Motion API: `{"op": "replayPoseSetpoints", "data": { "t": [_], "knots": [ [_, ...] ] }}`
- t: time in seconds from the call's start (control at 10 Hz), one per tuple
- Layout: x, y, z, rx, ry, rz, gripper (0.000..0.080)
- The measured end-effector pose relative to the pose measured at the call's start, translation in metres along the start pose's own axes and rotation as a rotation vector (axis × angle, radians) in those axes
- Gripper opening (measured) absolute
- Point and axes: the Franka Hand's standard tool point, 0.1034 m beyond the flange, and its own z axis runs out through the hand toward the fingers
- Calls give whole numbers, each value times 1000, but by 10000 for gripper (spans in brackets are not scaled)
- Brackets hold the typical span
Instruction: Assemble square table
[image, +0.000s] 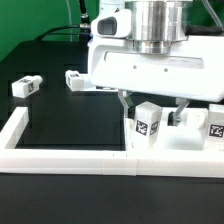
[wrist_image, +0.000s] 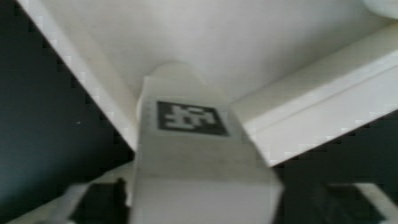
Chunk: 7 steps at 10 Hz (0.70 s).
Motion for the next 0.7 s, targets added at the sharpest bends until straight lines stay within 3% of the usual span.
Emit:
{"op": "replayPoseSetpoints", "data": {
  "t": [0.1,0.2,0.4,0.6,0.7],
  "knots": [
    [2,5,0,-6,2,96,370],
    [2,9,1,-13,0,162,297],
    [2,11,2,-15,0,271,297],
    [2,16,2,-22,-10,595,297],
    [0,17,2,-9,-6,708,297]
  ]
}}
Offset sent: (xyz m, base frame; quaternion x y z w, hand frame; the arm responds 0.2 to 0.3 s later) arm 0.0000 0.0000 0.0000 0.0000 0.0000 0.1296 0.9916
